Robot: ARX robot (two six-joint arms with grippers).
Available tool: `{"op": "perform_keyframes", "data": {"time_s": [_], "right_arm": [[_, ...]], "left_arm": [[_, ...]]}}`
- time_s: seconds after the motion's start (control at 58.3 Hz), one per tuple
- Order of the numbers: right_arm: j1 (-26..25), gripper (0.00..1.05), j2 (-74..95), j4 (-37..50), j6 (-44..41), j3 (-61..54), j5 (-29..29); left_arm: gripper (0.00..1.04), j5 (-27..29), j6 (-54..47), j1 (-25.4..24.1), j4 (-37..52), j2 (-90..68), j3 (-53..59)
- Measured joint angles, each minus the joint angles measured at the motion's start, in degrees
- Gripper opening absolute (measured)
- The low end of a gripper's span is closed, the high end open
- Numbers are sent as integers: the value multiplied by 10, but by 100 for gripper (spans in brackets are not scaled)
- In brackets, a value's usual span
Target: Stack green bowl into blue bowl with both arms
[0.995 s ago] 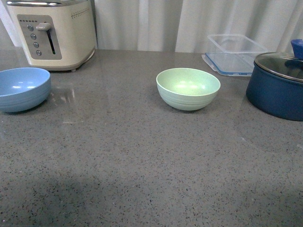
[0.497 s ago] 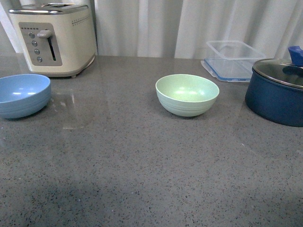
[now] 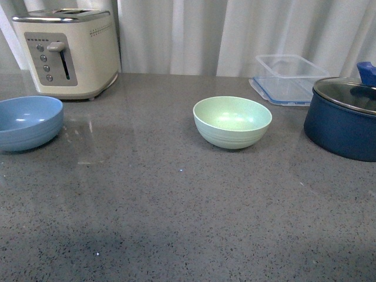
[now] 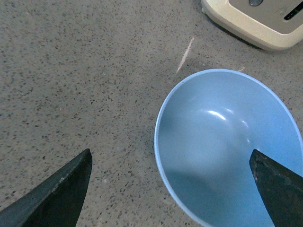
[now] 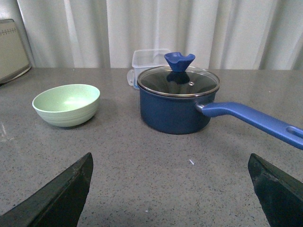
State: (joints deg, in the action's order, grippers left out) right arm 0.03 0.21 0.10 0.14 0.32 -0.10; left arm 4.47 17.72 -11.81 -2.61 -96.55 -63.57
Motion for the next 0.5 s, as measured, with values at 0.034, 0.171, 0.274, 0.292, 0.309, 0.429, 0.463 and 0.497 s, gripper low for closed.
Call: {"op": "perform_keyframes", "data": {"time_s": [0.034,0.171,0.274,0.292,0.309,0.429,0.463,0.497], "right_arm": [[0,95,0,0,0,0,0],[0,95,0,0,0,0,0],[0,95,0,0,0,0,0],[0,95,0,0,0,0,0],[0,95,0,0,0,0,0],[0,95,0,0,0,0,0],[0,95,0,0,0,0,0],[0,95,0,0,0,0,0]], "left_arm": [[98,1,3,2,-6,-14,-12],[98,9,6,6,-18,-59,-47],[90,8,7,8,-24,-83,-61],[88,8,7,9,-24,-86,-62],[85,7,7,10,-24,-90,-63],[67,10,9,11,-30,-105,-73],[63,12,9,11,-30,-106,-74],[58,16,10,11,-31,-108,-76]]}}
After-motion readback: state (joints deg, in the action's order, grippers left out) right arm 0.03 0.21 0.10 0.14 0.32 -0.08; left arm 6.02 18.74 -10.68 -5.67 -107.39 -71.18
